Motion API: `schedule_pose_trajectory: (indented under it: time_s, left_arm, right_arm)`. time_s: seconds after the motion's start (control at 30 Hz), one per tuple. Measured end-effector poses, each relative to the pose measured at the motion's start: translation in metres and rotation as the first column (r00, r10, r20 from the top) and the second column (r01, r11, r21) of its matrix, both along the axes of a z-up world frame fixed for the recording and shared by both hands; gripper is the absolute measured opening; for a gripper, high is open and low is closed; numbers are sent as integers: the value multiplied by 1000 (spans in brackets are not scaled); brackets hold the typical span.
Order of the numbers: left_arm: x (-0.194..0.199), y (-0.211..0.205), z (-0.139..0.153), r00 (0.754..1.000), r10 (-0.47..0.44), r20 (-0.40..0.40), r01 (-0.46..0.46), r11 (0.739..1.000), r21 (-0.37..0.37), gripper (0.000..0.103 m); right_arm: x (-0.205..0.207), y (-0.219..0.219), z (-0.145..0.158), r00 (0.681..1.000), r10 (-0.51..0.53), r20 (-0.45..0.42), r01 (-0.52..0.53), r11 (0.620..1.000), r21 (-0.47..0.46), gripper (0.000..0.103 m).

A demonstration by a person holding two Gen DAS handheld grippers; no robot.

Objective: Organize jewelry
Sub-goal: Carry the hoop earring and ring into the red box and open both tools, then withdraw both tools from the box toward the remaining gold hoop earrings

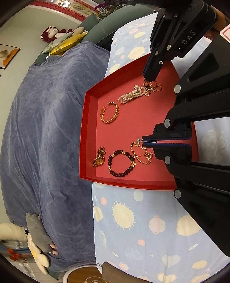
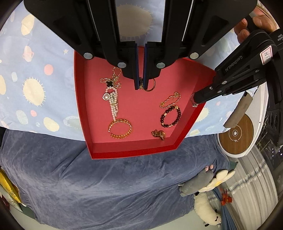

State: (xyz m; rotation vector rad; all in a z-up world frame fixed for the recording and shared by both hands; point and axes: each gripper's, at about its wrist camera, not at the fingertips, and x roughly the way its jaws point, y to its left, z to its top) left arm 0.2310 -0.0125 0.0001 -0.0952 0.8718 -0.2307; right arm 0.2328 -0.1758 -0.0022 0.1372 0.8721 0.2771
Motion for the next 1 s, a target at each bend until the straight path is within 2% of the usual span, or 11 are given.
schedule_pose_trajectory:
  time_s: [0.2, 0.27, 0.33, 0.4, 0.5, 0.6, 0.73, 0.8, 1.0]
  left_arm:
    - [7, 3, -8, 1000, 6, -22, -6, 1000, -3, 1]
    - [6, 4, -6, 1000, 20, -12, -20, 1000, 7, 4]
    - [4, 4, -2, 1000, 25, 3, -25, 999, 23, 12]
    - [-1, 6, 6, 999, 36, 27, -37, 999, 35, 25]
    - [-14, 12, 19, 998, 36, 49, -37, 999, 30, 35]
    - [-31, 20, 31, 997, 43, 68, -45, 999, 30, 39]
    - [-63, 30, 42, 994, 65, 83, -68, 997, 37, 42]
    - [-81, 36, 42, 993, 79, 90, -82, 996, 33, 50]
    - [-129, 40, 25, 996, 72, 56, -75, 996, 50, 54]
  right_arm:
    - [7, -1, -7, 1000, -7, -2, 7, 1000, -11, 6]
    - [6, -3, -4, 1000, -16, 11, 16, 1000, -14, 12]
    - [1, -7, 2, 999, -27, 29, 27, 1000, -6, 21]
    - [-9, -13, 10, 999, -28, 46, 27, 1000, 5, 25]
    - [-31, -21, 22, 998, -14, 61, 14, 1000, 5, 25]
    - [-60, -30, 30, 997, -3, 73, 3, 1000, -6, 26]
    - [-103, -43, 30, 997, -12, 74, 12, 1000, 11, 32]
    - [-119, -47, 27, 998, -16, 58, 15, 1000, 21, 32]
    - [-159, -44, 9, 1000, -11, 2, 10, 998, 69, 32]
